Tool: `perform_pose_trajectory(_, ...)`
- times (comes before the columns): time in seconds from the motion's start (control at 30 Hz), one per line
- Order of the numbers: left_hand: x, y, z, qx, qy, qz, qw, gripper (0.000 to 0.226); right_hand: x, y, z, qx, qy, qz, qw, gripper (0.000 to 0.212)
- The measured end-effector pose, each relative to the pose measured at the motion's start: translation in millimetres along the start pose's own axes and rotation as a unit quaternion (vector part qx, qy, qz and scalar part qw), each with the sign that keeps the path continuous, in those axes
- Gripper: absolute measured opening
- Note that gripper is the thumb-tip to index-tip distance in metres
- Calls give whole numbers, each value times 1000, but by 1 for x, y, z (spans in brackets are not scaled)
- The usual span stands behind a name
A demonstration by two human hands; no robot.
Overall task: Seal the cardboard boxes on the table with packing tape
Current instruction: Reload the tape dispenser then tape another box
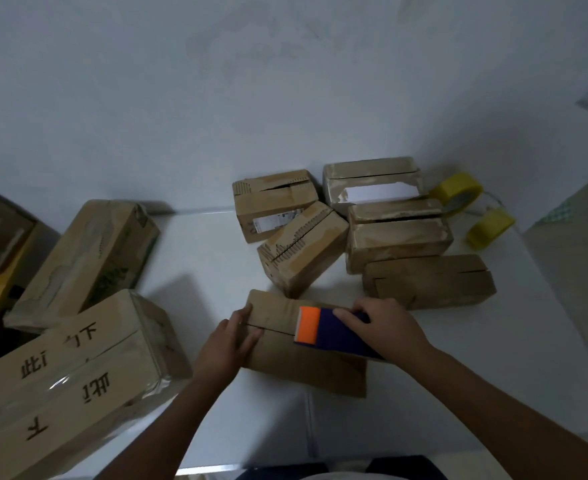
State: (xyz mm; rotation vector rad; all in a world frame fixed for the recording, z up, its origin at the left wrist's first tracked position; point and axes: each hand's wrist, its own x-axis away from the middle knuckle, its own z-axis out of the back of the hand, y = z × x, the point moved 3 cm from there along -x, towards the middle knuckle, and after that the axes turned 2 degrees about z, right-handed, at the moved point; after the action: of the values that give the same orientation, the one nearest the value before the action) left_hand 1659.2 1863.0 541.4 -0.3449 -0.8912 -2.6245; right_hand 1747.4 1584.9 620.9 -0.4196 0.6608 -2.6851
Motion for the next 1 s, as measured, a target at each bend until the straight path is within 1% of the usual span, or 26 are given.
perform_pose_trajectory(0.1,12,23,-24,-3,-8,-17,1000,53,-1,-4,9,-20,1,26,999,45)
perform_pose_trajectory(0.17,19,35,-37,-8,-6,-25,1000,52,1,-4,7,-21,-15,36,999,46)
perform_pose_trajectory(0.27,26,45,-45,17,-2,-12,1000,53,8,3,-6,-6,-36,34,999,49)
perform_pose_trajectory(0.33,28,47,-44,25,-6,-10,1000,52,10,9,-10,-7,-25,34,999,48)
perform_pose_trajectory(0.4,28,52,-39,25,39,-28,999,41,10,11,-10,1,-15,46,999,46)
perform_pose_trajectory(0.43,29,54,-35,46,72,-25,996,31,10,11,-11,4,-13,52,999,46)
perform_pose_trajectory(0.47,30,58,-29,95,93,-3,991,23,10,12,-12,3,-12,54,998,46)
perform_pose_trajectory(0.5,32,61,-27,174,83,46,980,20,11,13,-13,0,-11,54,998,46)
perform_pose_trajectory(0.53,33,65,-27,271,41,109,955,21,11,14,-13,-3,-11,54,998,46)
perform_pose_trajectory(0.6,37,76,-31,439,-67,220,868,29,11,16,-14,-9,-9,55,998,44)
perform_pose_trajectory(0.63,39,80,-33,492,-100,254,827,32,12,16,-13,-11,-8,58,998,44)
perform_pose_trajectory(0.67,39,83,-33,525,-117,276,797,33,13,16,-12,-14,-8,61,998,43)
perform_pose_trajectory(0.7,38,84,-32,542,-124,291,779,34,14,15,-11,-17,-8,64,998,43)
perform_pose_trajectory(0.77,38,84,-29,557,-133,304,761,34,16,16,-11,-22,-6,67,998,42)
perform_pose_trajectory(0.87,42,83,-27,569,-170,313,741,32,17,16,-10,-21,-2,66,998,41)
perform_pose_trajectory(1.0,43,84,-25,574,-182,304,739,25,17,17,-11,-20,0,60,998,40)
